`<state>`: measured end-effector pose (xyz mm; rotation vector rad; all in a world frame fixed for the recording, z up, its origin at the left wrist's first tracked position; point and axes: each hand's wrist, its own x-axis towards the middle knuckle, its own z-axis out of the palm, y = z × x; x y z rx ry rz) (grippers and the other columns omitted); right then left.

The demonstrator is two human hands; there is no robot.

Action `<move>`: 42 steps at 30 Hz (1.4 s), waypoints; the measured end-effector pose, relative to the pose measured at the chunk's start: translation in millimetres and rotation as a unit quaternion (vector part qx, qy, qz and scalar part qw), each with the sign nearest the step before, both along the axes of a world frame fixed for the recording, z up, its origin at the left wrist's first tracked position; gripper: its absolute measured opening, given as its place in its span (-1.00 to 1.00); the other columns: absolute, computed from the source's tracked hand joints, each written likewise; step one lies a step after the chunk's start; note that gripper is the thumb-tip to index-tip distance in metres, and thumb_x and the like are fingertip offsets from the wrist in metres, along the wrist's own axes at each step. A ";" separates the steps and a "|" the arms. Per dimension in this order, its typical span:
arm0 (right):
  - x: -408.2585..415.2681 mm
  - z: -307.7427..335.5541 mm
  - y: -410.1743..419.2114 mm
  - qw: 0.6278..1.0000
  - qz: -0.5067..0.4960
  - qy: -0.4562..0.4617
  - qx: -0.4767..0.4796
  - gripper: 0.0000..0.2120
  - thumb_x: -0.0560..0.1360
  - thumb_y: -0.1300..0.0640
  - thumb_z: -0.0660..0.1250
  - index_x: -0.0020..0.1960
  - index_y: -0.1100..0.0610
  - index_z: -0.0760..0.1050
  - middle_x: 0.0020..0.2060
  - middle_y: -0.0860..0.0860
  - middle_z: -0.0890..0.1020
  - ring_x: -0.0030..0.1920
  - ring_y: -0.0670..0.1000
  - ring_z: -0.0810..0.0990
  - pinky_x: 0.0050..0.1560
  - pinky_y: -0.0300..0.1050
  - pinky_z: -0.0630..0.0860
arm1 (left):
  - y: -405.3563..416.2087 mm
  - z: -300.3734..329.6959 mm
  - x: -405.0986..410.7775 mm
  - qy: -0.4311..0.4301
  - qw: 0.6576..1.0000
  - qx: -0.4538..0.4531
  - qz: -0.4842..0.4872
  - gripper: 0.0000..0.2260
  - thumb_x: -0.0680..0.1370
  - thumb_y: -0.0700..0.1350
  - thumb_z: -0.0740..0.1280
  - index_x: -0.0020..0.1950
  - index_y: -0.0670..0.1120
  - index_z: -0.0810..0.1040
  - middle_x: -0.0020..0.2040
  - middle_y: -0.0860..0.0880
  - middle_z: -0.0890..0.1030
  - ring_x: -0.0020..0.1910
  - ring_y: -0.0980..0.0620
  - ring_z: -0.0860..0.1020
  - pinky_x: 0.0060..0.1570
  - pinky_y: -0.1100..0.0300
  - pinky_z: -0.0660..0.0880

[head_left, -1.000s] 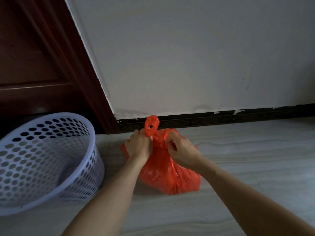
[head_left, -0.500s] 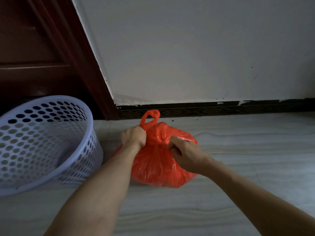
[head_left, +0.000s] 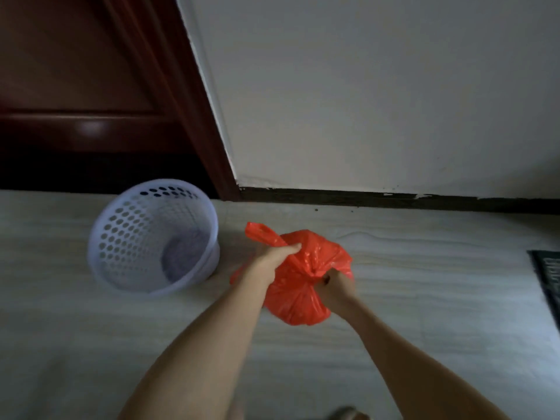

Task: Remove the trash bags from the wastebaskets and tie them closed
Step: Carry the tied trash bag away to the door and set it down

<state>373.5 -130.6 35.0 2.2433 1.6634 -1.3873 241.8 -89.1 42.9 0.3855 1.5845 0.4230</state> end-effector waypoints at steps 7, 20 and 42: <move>-32.3 162.1 -35.3 0.996 0.054 -0.052 -0.039 -0.74 0.49 0.17 0.11 -0.03 0.33 0.47 -0.10 0.31 0.60 -0.05 0.27 0.57 -0.16 -0.07 0.39 | -91.8 146.8 -56.1 0.267 0.953 0.096 -0.104 -0.59 0.54 -0.02 0.23 0.36 -0.13 0.37 0.34 -0.16 0.46 0.32 -0.14 0.43 0.30 0.03 0.35; -250.8 396.4 -85.2 0.962 0.268 -0.045 -0.028 -0.86 0.44 0.10 0.22 -0.05 0.13 0.48 -0.13 0.16 0.60 -0.07 0.19 0.56 -0.14 -0.09 0.40 | -256.3 381.2 -294.1 0.369 0.929 0.019 -0.034 -0.60 0.58 -0.04 0.14 0.41 -0.11 0.29 0.37 -0.16 0.40 0.31 -0.15 0.40 0.28 -0.07 0.32; -873.3 472.5 -92.4 0.789 0.601 0.084 0.090 -0.77 0.48 0.19 0.22 0.09 0.28 0.47 0.06 0.24 0.60 0.11 0.22 0.53 0.04 -0.06 0.40 | -344.9 460.1 -742.2 0.437 0.819 -0.074 0.364 -0.60 0.57 -0.06 0.18 0.40 -0.12 0.32 0.37 -0.14 0.39 0.33 -0.12 0.38 0.29 -0.06 0.36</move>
